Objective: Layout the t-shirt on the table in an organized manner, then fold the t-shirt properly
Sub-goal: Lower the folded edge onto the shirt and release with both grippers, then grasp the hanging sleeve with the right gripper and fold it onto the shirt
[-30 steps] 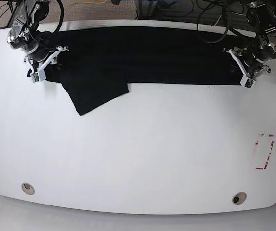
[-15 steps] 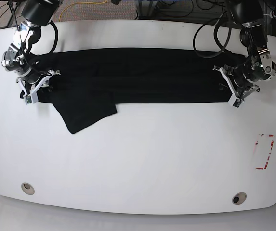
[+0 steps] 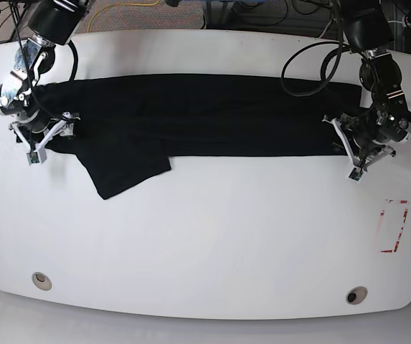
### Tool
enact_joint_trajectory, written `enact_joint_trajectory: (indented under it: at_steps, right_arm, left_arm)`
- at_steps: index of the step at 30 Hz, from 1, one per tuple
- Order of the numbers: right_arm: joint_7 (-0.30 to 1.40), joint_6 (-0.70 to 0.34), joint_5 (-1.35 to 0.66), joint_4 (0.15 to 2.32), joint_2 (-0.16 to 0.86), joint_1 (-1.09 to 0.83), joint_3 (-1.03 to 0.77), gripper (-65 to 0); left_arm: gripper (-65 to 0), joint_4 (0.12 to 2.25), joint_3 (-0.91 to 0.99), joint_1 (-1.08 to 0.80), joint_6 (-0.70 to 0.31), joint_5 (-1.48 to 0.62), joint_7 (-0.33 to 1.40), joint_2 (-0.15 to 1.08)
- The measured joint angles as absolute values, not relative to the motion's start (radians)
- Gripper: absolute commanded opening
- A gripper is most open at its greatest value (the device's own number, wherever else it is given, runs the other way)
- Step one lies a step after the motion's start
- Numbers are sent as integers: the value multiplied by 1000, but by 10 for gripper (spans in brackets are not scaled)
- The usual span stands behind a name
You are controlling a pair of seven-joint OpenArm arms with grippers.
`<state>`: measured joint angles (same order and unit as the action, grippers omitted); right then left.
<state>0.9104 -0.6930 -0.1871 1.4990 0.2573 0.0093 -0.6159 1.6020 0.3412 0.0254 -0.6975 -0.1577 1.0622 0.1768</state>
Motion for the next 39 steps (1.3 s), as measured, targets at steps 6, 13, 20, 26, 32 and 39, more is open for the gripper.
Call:
enact_joint_trajectory:
  at_steps: [6, 13, 20, 26, 32, 39]
  right_arm:
    - [921, -699, -186, 1494, 237, 101, -607, -151]
    - [908, -699, -180, 1312, 249, 221, -500, -154]
    - [809, -697, -174, 1141, 245, 286, -438, -154]
    - [749, -696, -183, 1052, 249, 321, -405, -154]
    - [732, -696, -187, 1046, 249, 320, -382, -176]
    - [720, -696, -191, 1048, 234, 310, -359, -368]
  left_arm:
    - [-325, 1626, 340, 59, -698, -158, 1073, 175]
    - [-325, 1660, 344, 59, -698, -154, 1078, 174]
    - [-325, 1684, 347, 56, -698, -156, 1077, 180]
    - [-325, 1686, 346, 54, -698, -157, 1077, 178]
    - [-325, 1686, 380, 42, -700, -160, 1077, 184]
    - [-325, 1686, 395, 42, -699, -158, 1077, 189]
